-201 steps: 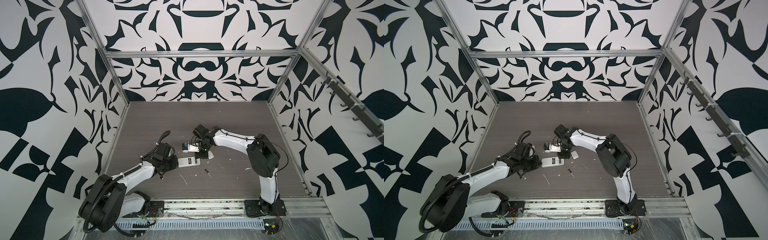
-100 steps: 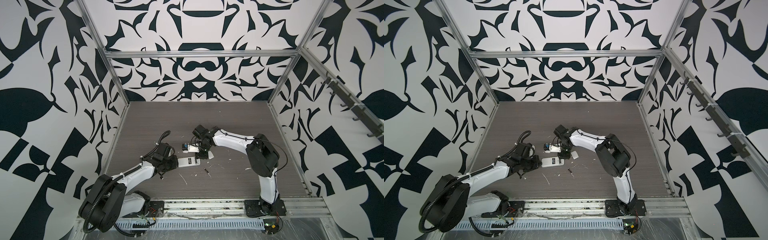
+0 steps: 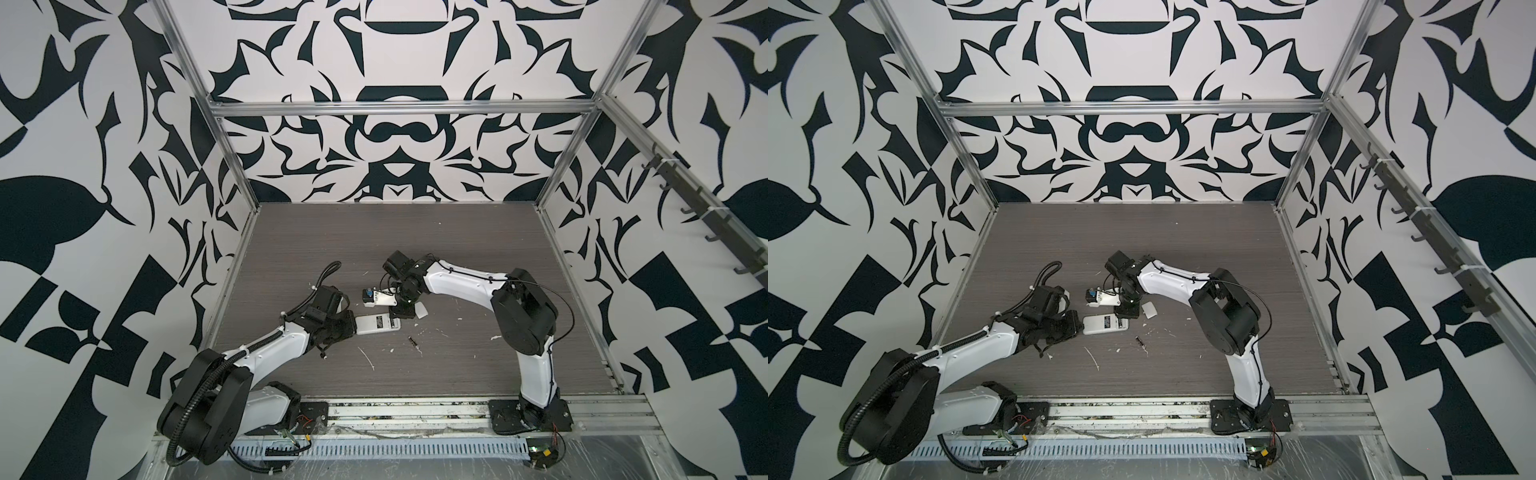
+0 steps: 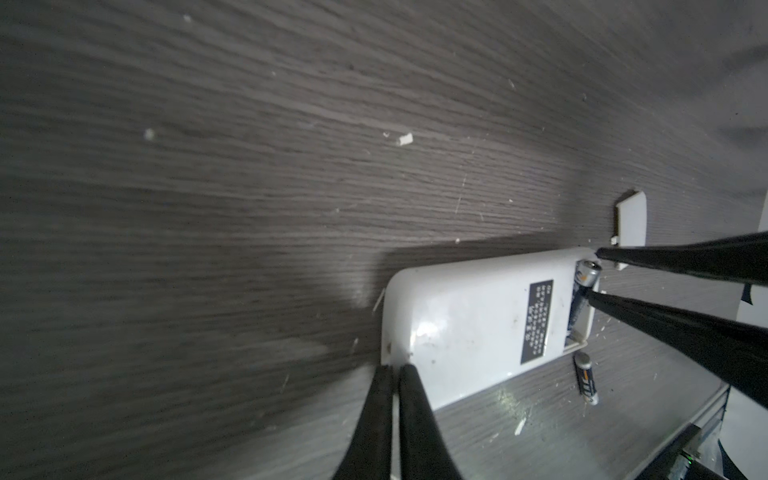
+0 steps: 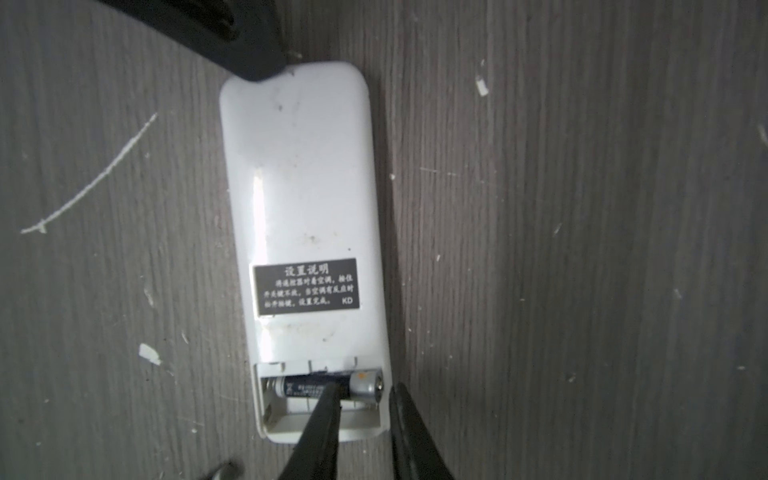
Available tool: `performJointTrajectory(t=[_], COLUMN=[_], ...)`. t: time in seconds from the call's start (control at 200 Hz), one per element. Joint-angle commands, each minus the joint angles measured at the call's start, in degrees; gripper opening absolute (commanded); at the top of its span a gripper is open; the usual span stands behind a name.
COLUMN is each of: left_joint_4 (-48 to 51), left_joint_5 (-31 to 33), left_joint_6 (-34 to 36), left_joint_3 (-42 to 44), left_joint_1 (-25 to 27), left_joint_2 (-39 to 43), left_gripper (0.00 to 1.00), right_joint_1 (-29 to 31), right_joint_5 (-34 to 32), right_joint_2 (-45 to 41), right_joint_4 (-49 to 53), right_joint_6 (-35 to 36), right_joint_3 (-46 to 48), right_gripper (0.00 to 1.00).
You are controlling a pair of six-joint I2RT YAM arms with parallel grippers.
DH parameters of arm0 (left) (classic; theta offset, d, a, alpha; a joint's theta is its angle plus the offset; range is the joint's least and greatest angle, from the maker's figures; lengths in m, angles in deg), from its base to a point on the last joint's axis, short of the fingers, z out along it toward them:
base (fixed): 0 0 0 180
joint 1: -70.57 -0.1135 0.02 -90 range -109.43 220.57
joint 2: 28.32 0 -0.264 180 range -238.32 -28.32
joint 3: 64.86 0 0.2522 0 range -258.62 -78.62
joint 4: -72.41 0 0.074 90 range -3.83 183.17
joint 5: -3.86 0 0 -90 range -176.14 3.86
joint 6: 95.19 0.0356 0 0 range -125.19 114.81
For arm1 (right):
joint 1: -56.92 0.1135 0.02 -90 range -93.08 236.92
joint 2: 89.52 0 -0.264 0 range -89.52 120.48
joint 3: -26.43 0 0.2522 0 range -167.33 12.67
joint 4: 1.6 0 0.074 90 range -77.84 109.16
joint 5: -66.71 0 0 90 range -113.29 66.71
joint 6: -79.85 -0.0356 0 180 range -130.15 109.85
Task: Load the batteries into the remote control
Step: 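Lower the right gripper fingertips onto the battery to press it down, then push the battery deeper into the compartment with the right gripper fingertips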
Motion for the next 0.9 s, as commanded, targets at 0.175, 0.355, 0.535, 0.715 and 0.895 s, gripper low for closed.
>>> performJointTrajectory(t=[0.175, 0.355, 0.535, 0.715, 0.895], left_joint_4=[2.42, 2.27, 2.19, 2.05, 2.01], left_joint_5=[-0.12, -0.34, -0.33, -0.29, -0.35], left_joint_6=[0.08, 0.08, 0.08, 0.08, -0.01], left_joint_3=[0.10, 0.13, 0.24, 0.29, 0.46], left_joint_1=[-0.19, -0.37, -0.44, -0.53, -0.54], left_joint_2=[-0.23, -0.32, -0.28, -0.23, -0.06], left_gripper=[0.10, 0.10, 0.10, 0.10, 0.10], right_joint_1=[0.81, 0.81, 0.80, 0.85, 0.93], right_joint_5=[-1.95, -1.93, -2.04, -1.70, -1.43], right_joint_2=[-2.48, -1.88, -1.39, -1.20, -1.14], right_joint_4=[-1.37, -0.58, 0.30, 0.63, 0.62], right_joint_6=[1.68, 1.88, 1.81, 1.31, 0.83], right_joint_3=[0.65, 0.32, 0.00, 0.53, 1.02], right_gripper=[0.31, 0.29, 0.26, 0.23, 0.18])
